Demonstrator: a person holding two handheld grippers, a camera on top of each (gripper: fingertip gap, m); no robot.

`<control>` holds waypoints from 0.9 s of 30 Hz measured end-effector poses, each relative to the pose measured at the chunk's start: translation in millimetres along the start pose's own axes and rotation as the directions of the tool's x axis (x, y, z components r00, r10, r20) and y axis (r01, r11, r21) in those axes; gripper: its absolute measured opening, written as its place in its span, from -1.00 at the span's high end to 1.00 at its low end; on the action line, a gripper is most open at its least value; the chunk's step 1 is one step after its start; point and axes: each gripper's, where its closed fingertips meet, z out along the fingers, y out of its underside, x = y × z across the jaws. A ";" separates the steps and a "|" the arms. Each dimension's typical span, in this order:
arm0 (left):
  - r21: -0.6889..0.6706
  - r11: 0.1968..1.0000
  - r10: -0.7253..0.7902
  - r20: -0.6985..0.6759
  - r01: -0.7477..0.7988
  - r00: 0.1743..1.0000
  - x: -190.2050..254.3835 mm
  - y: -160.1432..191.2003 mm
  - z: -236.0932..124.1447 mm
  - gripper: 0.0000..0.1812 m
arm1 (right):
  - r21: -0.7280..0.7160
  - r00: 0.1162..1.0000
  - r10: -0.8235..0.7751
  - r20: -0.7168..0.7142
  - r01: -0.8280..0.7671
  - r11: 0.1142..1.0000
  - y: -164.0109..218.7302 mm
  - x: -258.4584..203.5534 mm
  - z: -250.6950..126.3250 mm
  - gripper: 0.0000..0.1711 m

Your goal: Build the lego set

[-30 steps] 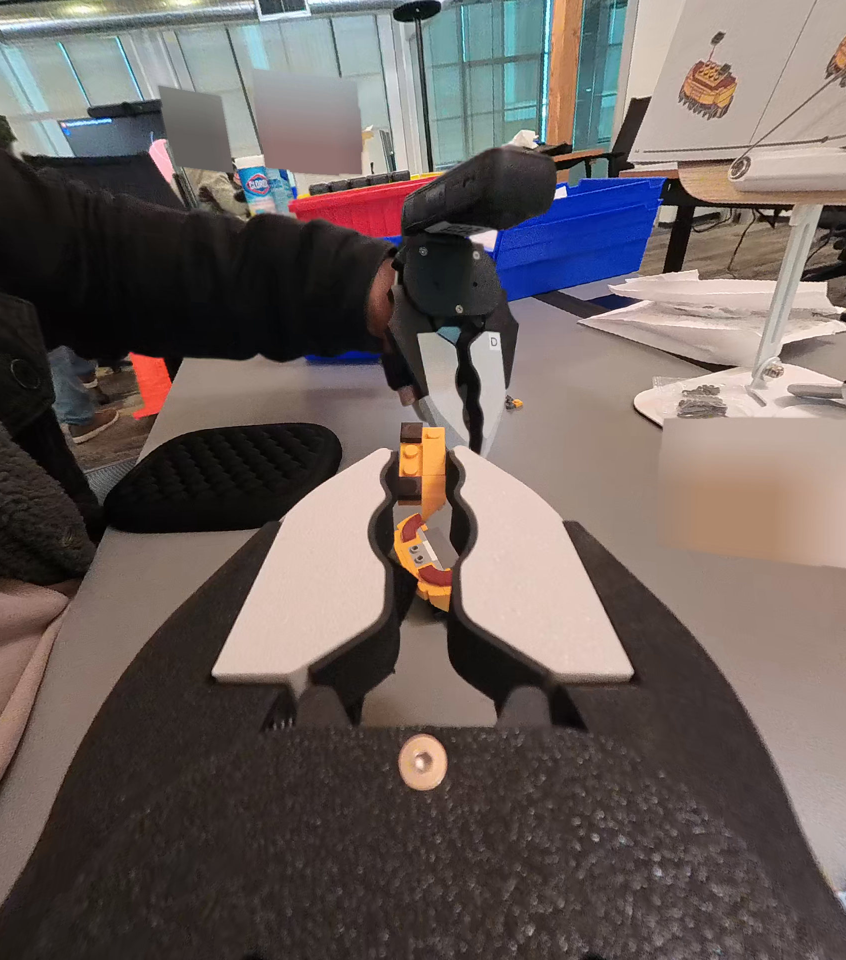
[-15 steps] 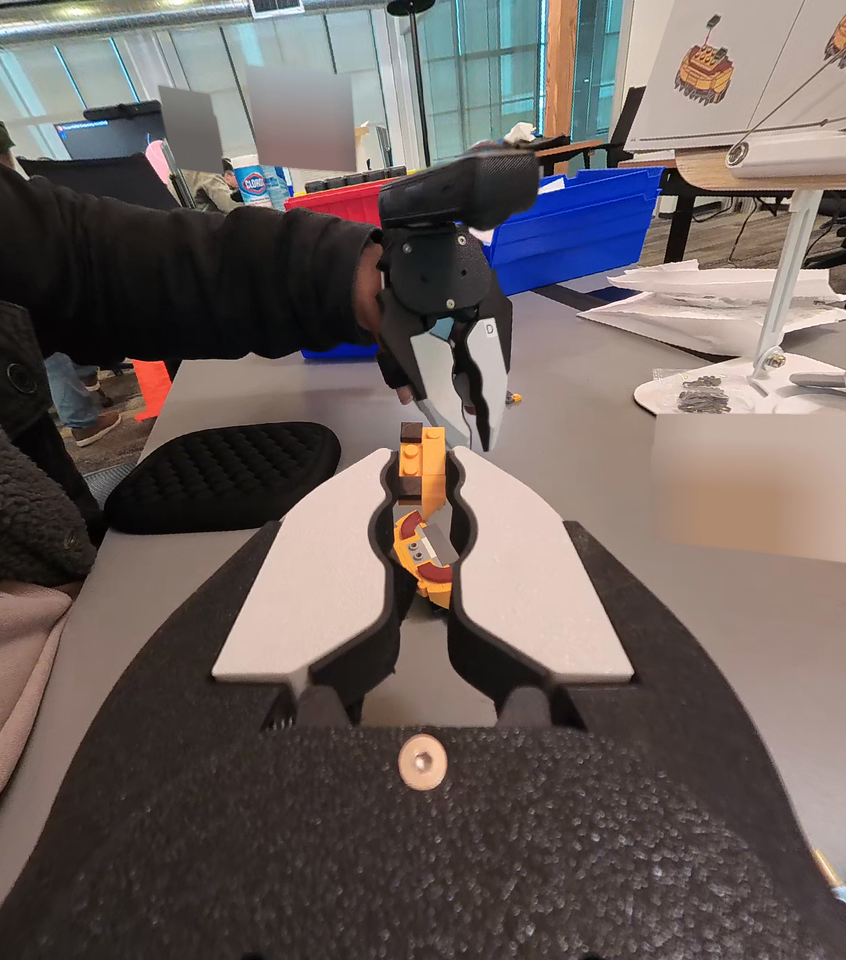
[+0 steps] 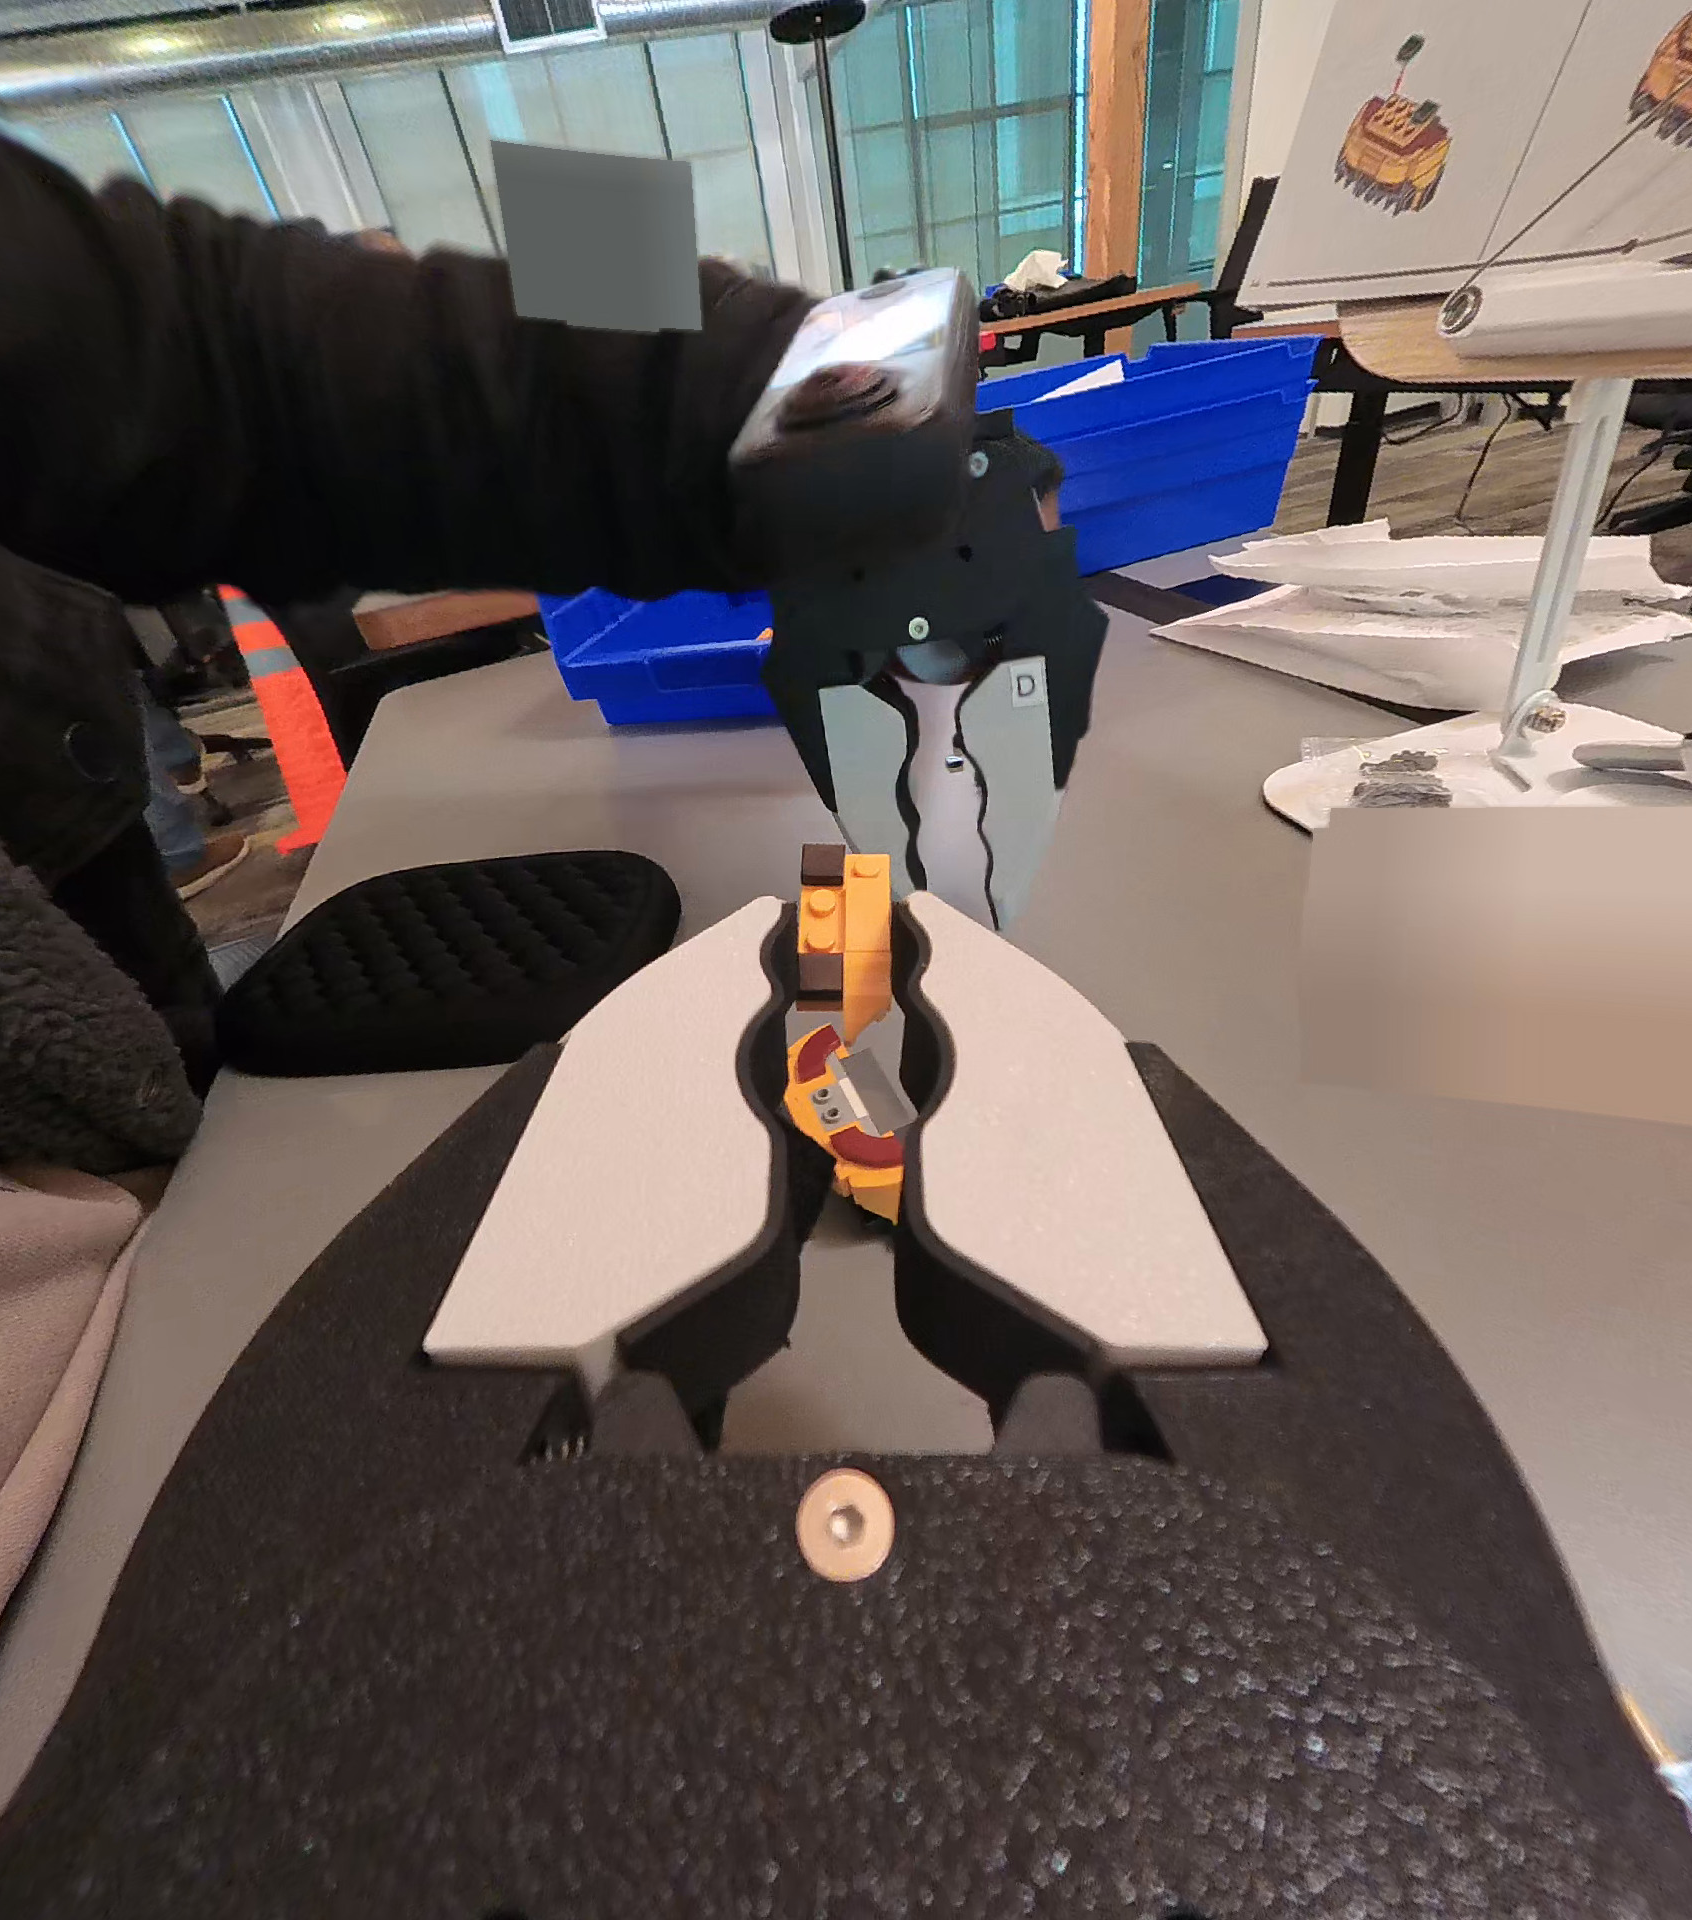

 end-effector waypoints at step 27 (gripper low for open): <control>0.221 0.962 -0.156 -0.036 0.160 0.987 -5.8 2.9 -1.9 0.85 | 0.018 0.999 0.053 0.000 -0.053 0.998 -1.1 5.9 -1.8 0.80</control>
